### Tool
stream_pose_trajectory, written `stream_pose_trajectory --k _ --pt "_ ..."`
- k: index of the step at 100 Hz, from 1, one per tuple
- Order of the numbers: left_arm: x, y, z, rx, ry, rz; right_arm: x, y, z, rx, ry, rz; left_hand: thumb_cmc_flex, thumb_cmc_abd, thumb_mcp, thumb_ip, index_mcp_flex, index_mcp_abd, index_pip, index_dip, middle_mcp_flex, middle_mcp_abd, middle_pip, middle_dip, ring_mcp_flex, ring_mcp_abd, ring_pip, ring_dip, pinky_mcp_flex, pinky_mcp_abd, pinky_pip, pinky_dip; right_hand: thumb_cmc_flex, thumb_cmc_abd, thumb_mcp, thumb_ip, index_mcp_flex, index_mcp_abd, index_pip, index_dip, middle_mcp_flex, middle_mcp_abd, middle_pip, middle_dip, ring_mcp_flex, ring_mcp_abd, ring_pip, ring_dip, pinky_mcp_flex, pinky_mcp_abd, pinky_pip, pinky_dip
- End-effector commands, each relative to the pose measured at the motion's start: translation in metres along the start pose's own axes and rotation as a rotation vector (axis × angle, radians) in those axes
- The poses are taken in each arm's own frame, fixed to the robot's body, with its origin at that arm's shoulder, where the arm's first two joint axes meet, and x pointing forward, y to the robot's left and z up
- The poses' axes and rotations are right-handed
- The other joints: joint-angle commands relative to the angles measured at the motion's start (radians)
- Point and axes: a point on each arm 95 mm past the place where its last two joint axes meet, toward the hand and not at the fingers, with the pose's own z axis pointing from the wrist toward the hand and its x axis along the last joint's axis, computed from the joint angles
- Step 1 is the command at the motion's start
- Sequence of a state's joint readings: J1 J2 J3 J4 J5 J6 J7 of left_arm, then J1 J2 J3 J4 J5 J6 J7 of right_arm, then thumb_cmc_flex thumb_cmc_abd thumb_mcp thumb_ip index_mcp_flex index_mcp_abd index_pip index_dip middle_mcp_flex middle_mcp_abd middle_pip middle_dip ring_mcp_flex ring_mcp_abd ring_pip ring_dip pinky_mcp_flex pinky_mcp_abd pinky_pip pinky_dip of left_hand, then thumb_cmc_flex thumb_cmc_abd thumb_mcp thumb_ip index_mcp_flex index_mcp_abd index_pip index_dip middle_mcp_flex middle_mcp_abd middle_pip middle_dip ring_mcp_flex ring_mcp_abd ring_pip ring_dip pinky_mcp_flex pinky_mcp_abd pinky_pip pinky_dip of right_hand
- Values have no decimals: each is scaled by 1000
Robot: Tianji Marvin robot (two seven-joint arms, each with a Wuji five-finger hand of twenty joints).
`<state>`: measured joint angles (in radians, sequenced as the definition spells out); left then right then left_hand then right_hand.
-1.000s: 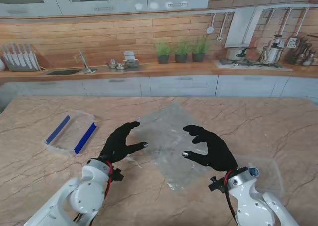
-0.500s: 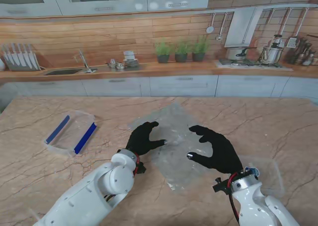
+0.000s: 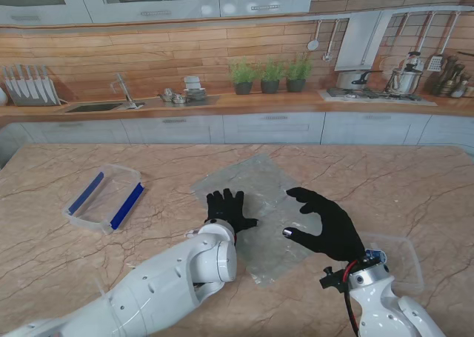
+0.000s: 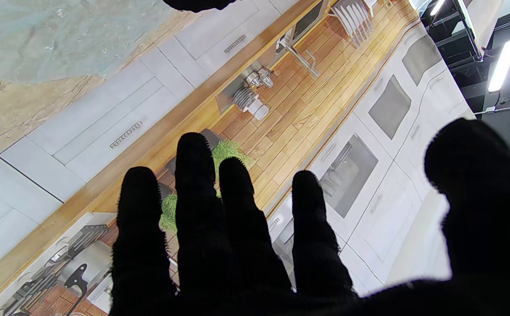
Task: Fold the bubble film and place it into the plastic crate
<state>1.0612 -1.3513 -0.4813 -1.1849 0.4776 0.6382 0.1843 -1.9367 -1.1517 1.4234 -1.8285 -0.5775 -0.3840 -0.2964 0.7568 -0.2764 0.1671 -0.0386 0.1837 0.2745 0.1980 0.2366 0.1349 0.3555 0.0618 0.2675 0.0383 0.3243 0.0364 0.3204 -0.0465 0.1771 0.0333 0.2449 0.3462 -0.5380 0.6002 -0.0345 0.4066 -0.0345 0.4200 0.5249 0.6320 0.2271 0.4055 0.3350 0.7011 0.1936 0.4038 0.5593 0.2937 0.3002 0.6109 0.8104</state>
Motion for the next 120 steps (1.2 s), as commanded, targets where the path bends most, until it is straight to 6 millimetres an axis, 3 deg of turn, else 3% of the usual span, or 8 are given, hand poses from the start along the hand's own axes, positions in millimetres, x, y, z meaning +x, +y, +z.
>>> stream_pose_trajectory --k 1,19,40,75,120 --pt "8 2 2 -11 14 10 3 0 -1 -8 5 11 -11 -11 -20 22 -34 25 -54 -15 -35 28 -37 -13 -36 15 -20 -25 -8 -9 -37 -26 -12 17 -14 -18 8 -24 -8 -4 -10 -9 -18 -2 -12 -5 0 5 -3 -17 -8 23" --pt "5 11 7 -58 31 109 4 0 -1 -10 5 16 69 -15 33 27 -28 13 -30 3 -16 7 -2 -2 -35 -3 -9 -14 -6 -20 -30 -29 -12 23 -15 -17 11 -26 -8 -4 -10 -7 -18 -2 -11 -4 0 5 -3 -17 -8 23" --pt "-14 12 1 -123 142 301 4 0 -2 -13 4 19 32 -35 78 19 -26 -13 24 19 4 -19 44 -2 -32 -17 -2 6 -8 -28 -15 -16 -13 28 -16 -16 13 -25 -8 -4 -9 -8 -19 -2 -11 -3 0 5 -4 -17 -8 24" --pt "-53 -3 -19 -186 291 454 3 0 -1 -7 -1 21 13 -36 99 13 -24 -43 64 28 23 -41 77 -5 -20 -31 9 11 -6 -41 -2 2 -15 30 -17 -15 15 -25 -8 -5 -7 -6 -19 -2 -12 -4 0 6 -4 -17 -8 24" --pt "-86 -20 -5 -147 255 586 1 -2 0 1 -9 24 2 -33 145 13 -24 -65 99 36 34 -46 113 2 0 -26 57 14 -2 -33 25 47 -21 36 -17 -15 15 -26 -9 -5 -7 -6 -21 -2 -13 -3 -1 6 -5 -17 -10 24"
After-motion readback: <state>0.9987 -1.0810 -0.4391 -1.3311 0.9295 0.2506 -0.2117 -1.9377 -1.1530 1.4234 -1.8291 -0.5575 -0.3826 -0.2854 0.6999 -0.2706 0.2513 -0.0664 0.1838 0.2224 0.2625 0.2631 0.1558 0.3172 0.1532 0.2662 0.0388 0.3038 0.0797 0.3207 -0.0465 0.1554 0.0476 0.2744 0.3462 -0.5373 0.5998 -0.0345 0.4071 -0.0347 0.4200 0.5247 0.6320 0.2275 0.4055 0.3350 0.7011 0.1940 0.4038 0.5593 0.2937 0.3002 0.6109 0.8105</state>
